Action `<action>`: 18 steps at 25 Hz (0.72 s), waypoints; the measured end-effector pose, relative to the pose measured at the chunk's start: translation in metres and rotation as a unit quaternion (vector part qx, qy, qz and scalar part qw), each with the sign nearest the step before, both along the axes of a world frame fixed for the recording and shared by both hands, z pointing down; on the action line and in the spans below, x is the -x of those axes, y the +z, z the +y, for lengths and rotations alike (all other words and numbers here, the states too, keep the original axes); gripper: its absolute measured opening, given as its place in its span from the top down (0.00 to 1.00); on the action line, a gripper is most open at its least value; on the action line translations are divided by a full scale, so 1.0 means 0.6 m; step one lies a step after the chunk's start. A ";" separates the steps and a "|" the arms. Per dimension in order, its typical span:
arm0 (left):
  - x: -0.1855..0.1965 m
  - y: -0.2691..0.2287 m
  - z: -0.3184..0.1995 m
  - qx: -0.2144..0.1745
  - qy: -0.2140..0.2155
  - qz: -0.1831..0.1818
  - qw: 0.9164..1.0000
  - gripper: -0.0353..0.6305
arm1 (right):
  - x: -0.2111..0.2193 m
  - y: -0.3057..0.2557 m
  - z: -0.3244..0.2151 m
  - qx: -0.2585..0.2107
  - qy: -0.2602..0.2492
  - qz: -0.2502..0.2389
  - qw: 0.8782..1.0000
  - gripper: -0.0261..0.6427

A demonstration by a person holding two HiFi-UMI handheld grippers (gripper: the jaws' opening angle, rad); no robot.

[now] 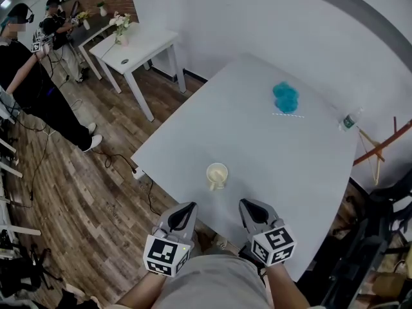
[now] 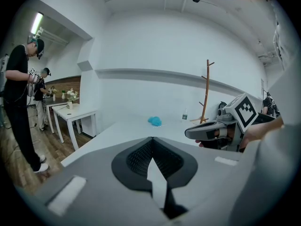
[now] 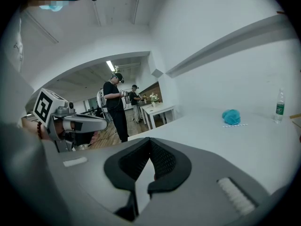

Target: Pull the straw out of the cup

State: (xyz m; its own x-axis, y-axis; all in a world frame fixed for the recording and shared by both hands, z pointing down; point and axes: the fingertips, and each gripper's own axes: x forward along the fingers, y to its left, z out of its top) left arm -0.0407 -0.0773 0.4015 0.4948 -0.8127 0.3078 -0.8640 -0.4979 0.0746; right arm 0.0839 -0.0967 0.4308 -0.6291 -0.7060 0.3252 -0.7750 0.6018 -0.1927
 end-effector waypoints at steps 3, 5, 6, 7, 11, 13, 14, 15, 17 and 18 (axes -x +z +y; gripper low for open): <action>0.005 -0.003 -0.015 0.000 0.008 -0.001 1.000 0.92 | 0.009 -0.001 -0.011 -0.001 -0.001 0.007 1.000 0.95; 0.010 -0.002 -0.024 0.002 0.016 -0.002 1.000 0.92 | 0.015 0.000 -0.016 0.001 0.003 0.009 1.000 0.95; 0.013 0.000 -0.028 0.005 0.020 -0.003 1.000 0.92 | 0.017 0.001 -0.018 0.004 0.006 0.009 1.000 0.95; 0.014 0.001 -0.032 0.007 0.025 -0.005 1.000 0.92 | 0.020 0.001 -0.021 0.005 0.009 0.009 1.000 0.95; 0.014 0.002 -0.051 0.007 0.043 -0.006 0.999 0.92 | 0.025 0.009 -0.031 0.010 0.018 0.014 1.000 0.95; 0.016 0.004 -0.059 0.006 0.047 -0.005 0.999 0.92 | 0.029 0.015 -0.035 0.013 0.021 0.015 1.000 0.95; 0.018 0.006 -0.063 0.006 0.049 -0.004 0.999 0.92 | 0.031 0.017 -0.037 0.014 0.022 0.017 1.000 0.95; 0.021 0.009 -0.066 0.007 0.050 -0.004 0.999 0.92 | 0.034 0.020 -0.039 0.015 0.021 0.020 0.999 0.95; 0.025 0.017 -0.072 0.012 0.053 -0.006 0.999 0.92 | 0.040 0.027 -0.043 0.016 0.019 0.024 0.999 0.95; 0.024 0.022 -0.074 0.015 0.056 -0.008 0.998 0.92 | 0.043 0.031 -0.045 0.019 0.018 0.025 0.999 0.95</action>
State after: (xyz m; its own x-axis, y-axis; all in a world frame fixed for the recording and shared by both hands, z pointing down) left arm -0.0553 -0.1219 0.4148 0.5764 -0.7431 0.3399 -0.8047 -0.5886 0.0777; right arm 0.0584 -0.1237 0.4495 -0.5856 -0.7152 0.3817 -0.8056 0.5659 -0.1755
